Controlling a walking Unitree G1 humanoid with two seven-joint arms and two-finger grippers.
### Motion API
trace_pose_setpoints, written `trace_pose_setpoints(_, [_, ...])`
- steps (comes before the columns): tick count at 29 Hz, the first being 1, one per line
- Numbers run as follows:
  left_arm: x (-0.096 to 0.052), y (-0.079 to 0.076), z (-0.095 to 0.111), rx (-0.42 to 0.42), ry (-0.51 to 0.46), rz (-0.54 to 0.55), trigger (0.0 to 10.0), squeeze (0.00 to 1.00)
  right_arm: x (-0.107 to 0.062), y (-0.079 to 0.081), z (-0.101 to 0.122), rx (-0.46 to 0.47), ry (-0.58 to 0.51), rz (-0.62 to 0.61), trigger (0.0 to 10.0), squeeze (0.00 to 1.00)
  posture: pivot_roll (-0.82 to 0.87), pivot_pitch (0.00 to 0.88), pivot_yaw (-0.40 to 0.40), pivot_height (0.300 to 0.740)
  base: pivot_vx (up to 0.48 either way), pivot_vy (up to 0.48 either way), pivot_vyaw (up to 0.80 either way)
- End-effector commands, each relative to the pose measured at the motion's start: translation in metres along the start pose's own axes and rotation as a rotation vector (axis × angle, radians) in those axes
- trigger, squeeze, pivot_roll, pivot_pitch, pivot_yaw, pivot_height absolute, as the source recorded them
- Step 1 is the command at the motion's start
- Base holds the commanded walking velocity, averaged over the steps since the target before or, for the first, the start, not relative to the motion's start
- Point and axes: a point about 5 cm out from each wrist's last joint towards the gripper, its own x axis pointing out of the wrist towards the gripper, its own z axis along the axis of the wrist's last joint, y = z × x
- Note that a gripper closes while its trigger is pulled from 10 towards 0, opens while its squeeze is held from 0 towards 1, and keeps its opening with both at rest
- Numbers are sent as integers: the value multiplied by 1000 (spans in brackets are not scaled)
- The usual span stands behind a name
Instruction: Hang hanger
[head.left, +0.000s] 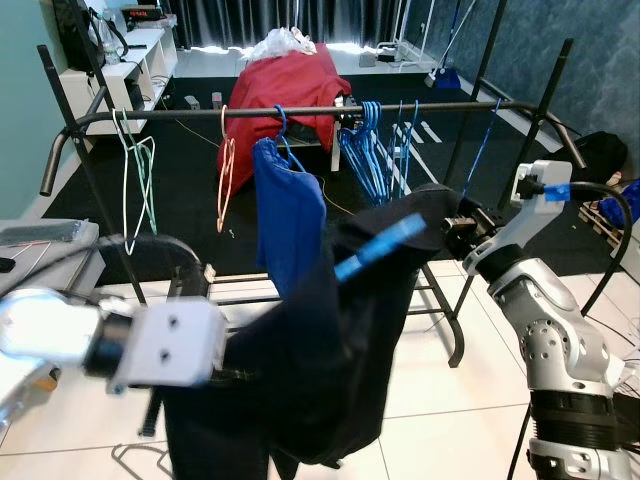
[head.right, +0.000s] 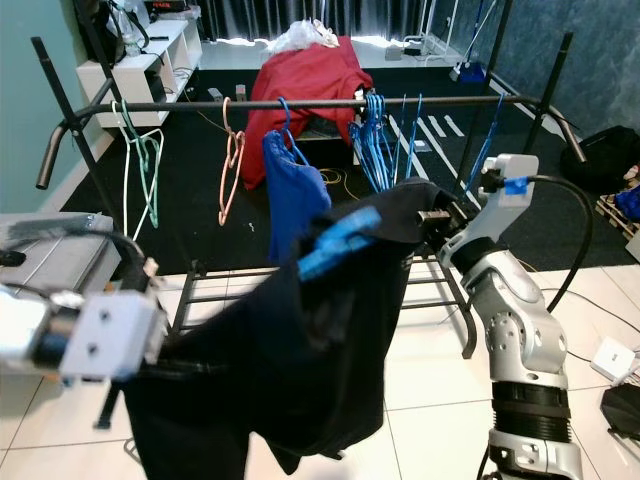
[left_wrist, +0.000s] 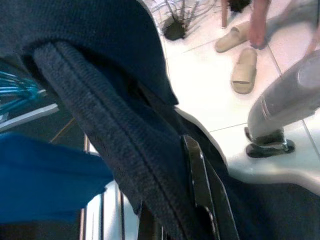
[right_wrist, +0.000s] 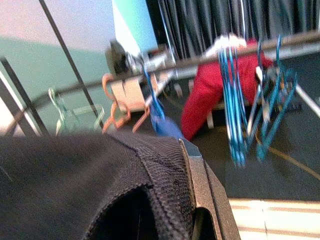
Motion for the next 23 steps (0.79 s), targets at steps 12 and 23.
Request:
trace_pose_setpoints(12, [-36,15,16,65,-79,94,10000,0,-4,-13,-14,28,94,-71,0,0,-14,0,-28,740,0,0,0])
trace_pose_setpoints(23, [-30,-21,-3,-51,-3,-123,10000,0,-6,-30,13,185,-49,-154,0,0,-9,0,-31,740,0,0,0])
